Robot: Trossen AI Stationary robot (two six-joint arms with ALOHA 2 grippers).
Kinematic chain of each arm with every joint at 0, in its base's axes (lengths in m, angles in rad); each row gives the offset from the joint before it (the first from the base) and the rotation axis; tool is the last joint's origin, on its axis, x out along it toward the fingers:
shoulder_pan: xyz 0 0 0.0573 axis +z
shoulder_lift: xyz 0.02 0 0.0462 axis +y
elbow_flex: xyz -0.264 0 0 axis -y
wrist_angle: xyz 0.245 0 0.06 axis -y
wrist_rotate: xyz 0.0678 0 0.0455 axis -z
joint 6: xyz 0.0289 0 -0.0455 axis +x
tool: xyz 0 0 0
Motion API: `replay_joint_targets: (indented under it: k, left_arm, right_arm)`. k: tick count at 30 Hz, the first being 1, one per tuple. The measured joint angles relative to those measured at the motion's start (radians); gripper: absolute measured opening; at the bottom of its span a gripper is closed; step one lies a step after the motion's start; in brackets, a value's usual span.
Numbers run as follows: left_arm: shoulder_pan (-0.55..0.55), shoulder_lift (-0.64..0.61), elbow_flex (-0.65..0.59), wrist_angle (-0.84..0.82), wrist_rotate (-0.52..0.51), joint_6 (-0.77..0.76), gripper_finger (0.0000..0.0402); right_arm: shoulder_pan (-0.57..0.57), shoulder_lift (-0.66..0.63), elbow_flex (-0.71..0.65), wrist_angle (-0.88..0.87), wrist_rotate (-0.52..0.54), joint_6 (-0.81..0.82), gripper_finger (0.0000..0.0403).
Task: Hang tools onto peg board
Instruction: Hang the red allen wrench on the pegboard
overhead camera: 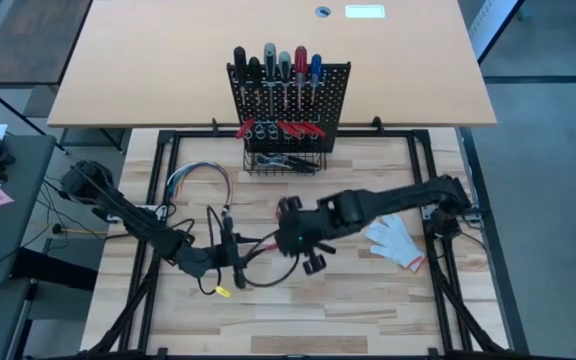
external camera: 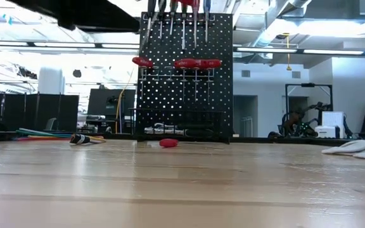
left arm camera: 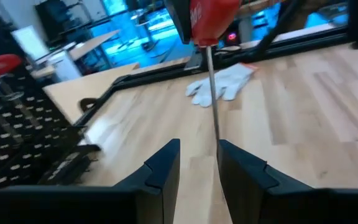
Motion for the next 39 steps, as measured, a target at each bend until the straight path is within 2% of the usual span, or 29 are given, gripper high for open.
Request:
replay_joint_targets:
  k: [8, 19, 23, 28, 34, 36, 39]
  left_arm:
    - [0.002, 0.051, -0.013, 0.067, 0.009, 0.030, 0.0102]
    - [-0.008, 0.049, -0.011, 0.074, 0.009, 0.054, 0.0101]
    - [-0.004, 0.049, -0.011, 0.070, 0.008, 0.045, 0.0076]
    - [-0.004, 0.049, -0.011, 0.070, 0.007, 0.033, 0.0012]
    - [0.002, 0.049, -0.011, 0.069, -0.001, 0.016, 0.0003]
    - [0.011, 0.049, -0.011, 0.069, 0.001, 0.006, 0.0002]
    - [0.014, 0.049, -0.025, 0.084, 0.004, -0.002, 0.0001]
  right_arm:
    - [0.003, 0.000, -0.069, 0.136, 0.000, 0.030, 0.0051]
    - [-0.029, 0.000, -0.070, 0.155, 0.000, 0.076, 0.0051]
    - [-0.030, 0.000, -0.070, 0.153, 0.000, 0.076, 0.0051]
    - [-0.022, 0.000, -0.070, 0.154, 0.000, 0.076, 0.0052]
    - [-0.026, 0.000, -0.070, 0.154, 0.000, 0.071, 0.0055]
    - [-0.034, 0.000, -0.070, 0.144, -0.009, 0.068, 0.0066]
    - [-0.057, 0.000, -0.077, 0.110, -0.084, 0.076, 0.0096]
